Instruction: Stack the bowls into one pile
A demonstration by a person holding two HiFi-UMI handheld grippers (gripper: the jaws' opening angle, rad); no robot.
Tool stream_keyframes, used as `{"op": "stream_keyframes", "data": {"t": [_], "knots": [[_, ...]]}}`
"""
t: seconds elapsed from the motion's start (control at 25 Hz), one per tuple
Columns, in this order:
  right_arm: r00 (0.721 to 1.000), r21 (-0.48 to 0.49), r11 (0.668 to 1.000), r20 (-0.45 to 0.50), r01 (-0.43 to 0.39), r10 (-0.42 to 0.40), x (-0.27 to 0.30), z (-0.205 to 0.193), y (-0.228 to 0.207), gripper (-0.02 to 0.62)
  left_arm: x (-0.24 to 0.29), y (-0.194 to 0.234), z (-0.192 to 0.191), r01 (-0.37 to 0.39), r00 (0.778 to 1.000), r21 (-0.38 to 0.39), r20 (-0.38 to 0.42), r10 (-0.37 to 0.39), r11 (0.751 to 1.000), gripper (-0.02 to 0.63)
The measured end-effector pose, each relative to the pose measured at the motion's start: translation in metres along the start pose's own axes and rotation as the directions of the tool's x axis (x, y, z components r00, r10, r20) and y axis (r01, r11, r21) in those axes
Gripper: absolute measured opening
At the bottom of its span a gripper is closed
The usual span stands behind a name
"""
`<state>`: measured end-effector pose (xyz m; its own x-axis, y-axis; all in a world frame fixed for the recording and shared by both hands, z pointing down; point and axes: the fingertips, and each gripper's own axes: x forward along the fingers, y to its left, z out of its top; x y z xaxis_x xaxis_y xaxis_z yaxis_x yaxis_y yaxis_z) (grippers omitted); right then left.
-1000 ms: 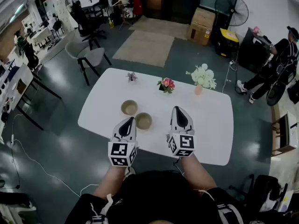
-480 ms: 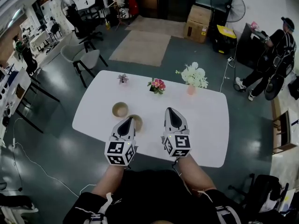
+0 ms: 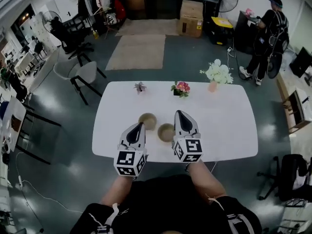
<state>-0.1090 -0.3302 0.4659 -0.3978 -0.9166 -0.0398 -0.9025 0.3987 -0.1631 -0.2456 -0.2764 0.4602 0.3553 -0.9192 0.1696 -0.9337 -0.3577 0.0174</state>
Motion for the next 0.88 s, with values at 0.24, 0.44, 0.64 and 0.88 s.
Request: {"op": "stream_keyframes", "data": {"t": [0.24, 0.44, 0.64, 0.88], "knots": [[0.988, 0.036, 0.988, 0.027, 0.152, -0.153, 0.032, -0.016, 0.147, 0.015, -0.077, 0.140, -0.013, 0.132, 0.991, 0.022, -0.033, -0.131, 0.991, 0.014], [0.985, 0.022, 0.985, 0.013, 0.171, -0.171, 0.039, -0.028, 0.227, 0.015, -0.118, 0.210, -0.013, 0.138, 0.990, -0.021, -0.028, -0.138, 0.990, 0.014], [0.983, -0.003, 0.983, 0.002, 0.184, -0.184, 0.031, -0.036, 0.249, 0.015, -0.137, 0.221, -0.014, 0.153, 0.988, -0.036, -0.016, -0.154, 0.988, 0.014], [0.985, -0.052, 0.984, -0.025, 0.170, -0.171, 0.025, -0.042, 0.252, 0.015, -0.139, 0.226, -0.011, 0.127, 0.992, -0.056, 0.007, -0.127, 0.990, 0.014]]}}
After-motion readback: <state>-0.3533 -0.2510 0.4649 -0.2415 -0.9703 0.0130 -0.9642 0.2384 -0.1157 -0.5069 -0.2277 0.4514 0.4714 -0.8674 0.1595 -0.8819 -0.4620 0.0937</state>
